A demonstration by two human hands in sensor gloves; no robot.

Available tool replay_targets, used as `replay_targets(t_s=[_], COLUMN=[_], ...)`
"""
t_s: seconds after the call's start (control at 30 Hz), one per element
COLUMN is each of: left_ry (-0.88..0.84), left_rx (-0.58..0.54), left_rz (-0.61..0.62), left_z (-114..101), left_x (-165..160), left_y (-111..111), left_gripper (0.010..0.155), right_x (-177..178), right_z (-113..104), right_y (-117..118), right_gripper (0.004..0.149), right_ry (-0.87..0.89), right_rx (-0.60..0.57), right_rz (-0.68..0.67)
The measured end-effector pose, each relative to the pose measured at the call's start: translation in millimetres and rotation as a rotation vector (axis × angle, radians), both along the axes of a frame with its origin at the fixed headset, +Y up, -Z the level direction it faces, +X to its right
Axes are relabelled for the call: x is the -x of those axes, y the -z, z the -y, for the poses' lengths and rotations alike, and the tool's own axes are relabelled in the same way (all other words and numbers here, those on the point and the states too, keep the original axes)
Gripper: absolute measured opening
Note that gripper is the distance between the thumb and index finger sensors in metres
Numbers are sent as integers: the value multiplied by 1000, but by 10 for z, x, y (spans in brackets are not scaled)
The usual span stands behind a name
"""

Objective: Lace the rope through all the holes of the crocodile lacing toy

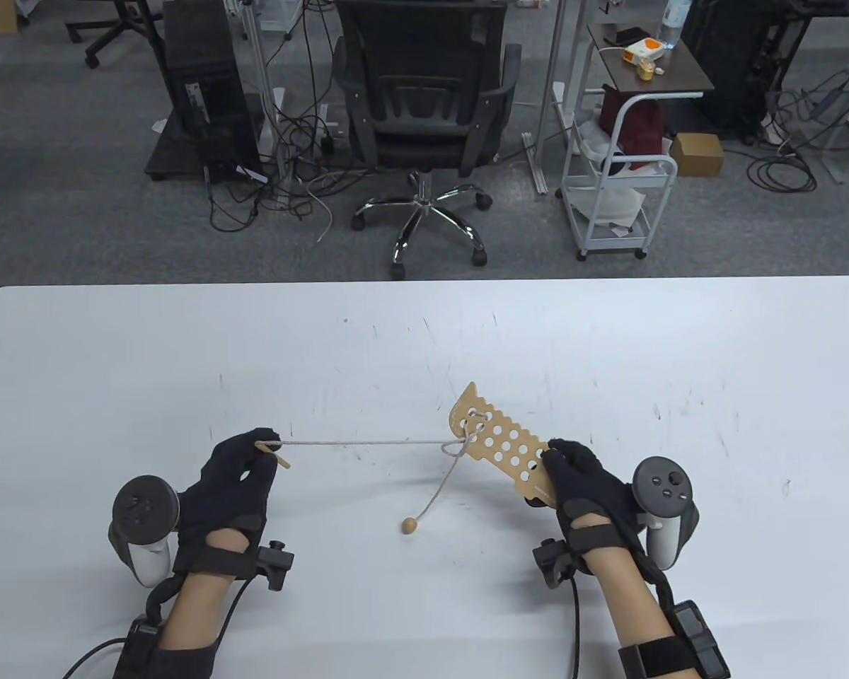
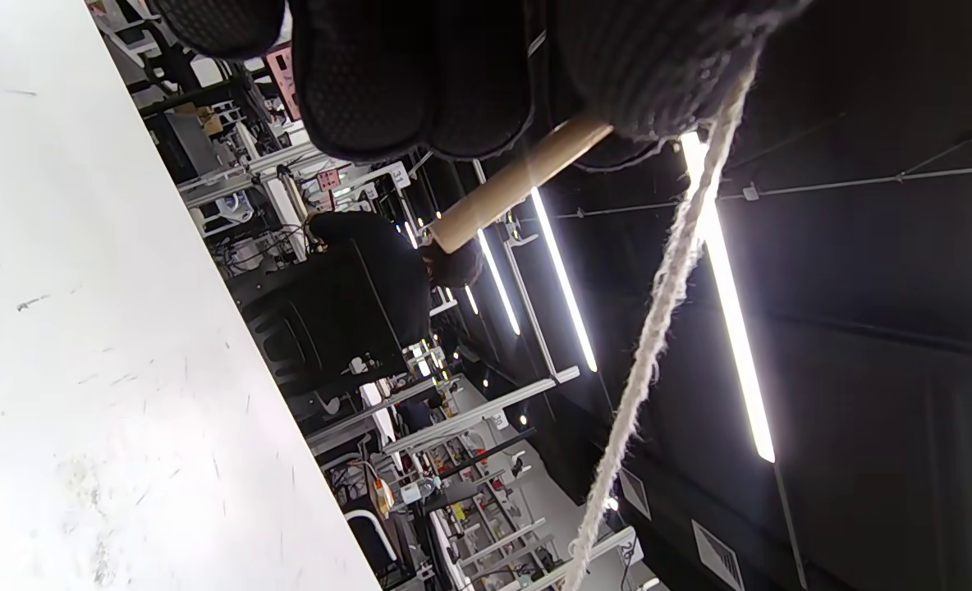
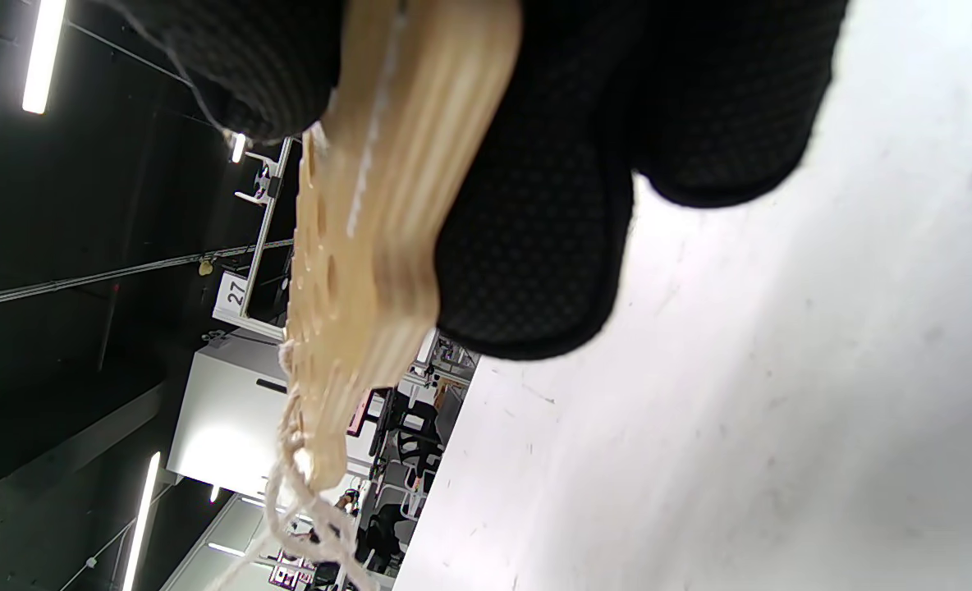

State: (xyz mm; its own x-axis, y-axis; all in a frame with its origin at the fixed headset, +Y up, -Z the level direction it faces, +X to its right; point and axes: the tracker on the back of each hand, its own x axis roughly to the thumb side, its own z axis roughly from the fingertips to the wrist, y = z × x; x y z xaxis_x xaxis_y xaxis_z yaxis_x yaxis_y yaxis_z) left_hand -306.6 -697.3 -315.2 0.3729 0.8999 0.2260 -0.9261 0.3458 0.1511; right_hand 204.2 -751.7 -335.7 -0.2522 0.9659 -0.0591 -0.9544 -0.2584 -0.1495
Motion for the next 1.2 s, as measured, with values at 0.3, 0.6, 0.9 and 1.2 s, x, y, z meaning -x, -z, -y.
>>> replay_targets(t_s=[0.3, 0.6, 0.9, 1.2], left_ry=[-37, -93, -156, -159], left_rx=[6, -1, -14, -22], left_rz=[-31, -85, -130, -136], left_z=[-10, -44, -68, -61], left_x=[56, 171, 269, 288], left_y=[-11, -43, -72, -69], left_gripper=[47, 47, 47, 47], right_x=[-99, -201, -281, -360], right_z=[26, 52, 84, 112], right_y=[19, 30, 36, 38], right_gripper=[46, 46, 46, 46], right_ry=[7, 13, 19, 20], right_rx=[16, 36, 54, 68], right_rz=[41, 94, 133, 171])
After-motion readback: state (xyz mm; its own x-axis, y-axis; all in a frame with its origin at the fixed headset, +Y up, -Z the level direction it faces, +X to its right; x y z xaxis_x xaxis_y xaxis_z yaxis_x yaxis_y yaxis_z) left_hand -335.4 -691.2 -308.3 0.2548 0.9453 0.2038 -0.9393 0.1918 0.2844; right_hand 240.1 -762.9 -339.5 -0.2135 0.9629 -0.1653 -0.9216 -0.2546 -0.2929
